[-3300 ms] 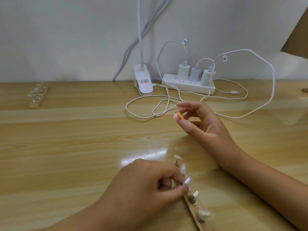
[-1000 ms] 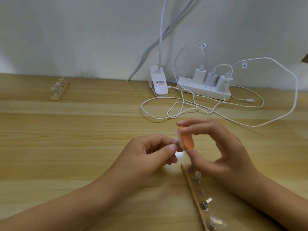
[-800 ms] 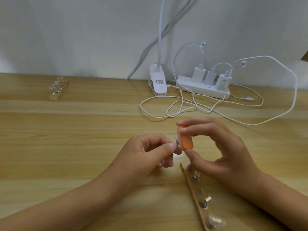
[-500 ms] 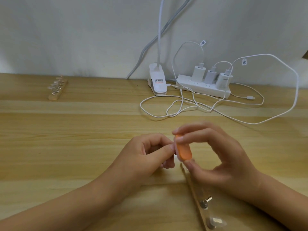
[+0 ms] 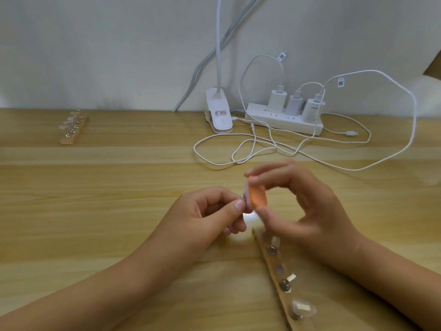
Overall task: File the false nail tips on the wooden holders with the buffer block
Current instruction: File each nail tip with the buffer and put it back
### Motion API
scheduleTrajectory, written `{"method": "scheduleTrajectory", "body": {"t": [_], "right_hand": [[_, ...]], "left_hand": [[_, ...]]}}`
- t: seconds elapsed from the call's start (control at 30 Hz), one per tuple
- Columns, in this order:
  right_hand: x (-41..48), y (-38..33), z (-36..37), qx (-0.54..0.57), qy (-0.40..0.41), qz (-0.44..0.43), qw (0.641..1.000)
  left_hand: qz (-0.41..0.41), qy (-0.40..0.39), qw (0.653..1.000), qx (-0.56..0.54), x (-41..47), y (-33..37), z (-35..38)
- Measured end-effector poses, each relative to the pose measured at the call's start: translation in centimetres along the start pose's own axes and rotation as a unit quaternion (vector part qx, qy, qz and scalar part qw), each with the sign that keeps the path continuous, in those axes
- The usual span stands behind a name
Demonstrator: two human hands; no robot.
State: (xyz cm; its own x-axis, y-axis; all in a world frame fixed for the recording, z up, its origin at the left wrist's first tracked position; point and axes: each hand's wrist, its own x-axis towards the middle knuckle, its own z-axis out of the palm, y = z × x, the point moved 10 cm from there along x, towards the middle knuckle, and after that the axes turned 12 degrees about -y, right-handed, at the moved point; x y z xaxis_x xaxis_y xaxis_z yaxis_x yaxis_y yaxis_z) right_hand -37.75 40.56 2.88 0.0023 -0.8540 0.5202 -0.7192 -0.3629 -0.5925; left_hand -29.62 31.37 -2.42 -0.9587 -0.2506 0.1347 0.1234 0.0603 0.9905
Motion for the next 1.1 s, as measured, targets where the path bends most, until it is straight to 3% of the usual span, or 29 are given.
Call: {"method": "scheduleTrajectory", "body": {"t": [0.3,0.73,1.1], "right_hand": [[0.1,1.8,0.4,0.192,0.0,0.065,0.979],[0.0,1.7,0.6,0.188,0.009,0.093,0.978],[-0.3,1.4,0.3,0.087,0.02,0.09,0.992]], "left_hand": [[0.012,-0.005,0.999,0.042,-0.1,0.1,0.0],[0.01,0.0,0.998,0.067,-0.2,-0.1,-0.2],[0.015,0.002,0.998,0.057,-0.2,-0.2,-0.3]]}}
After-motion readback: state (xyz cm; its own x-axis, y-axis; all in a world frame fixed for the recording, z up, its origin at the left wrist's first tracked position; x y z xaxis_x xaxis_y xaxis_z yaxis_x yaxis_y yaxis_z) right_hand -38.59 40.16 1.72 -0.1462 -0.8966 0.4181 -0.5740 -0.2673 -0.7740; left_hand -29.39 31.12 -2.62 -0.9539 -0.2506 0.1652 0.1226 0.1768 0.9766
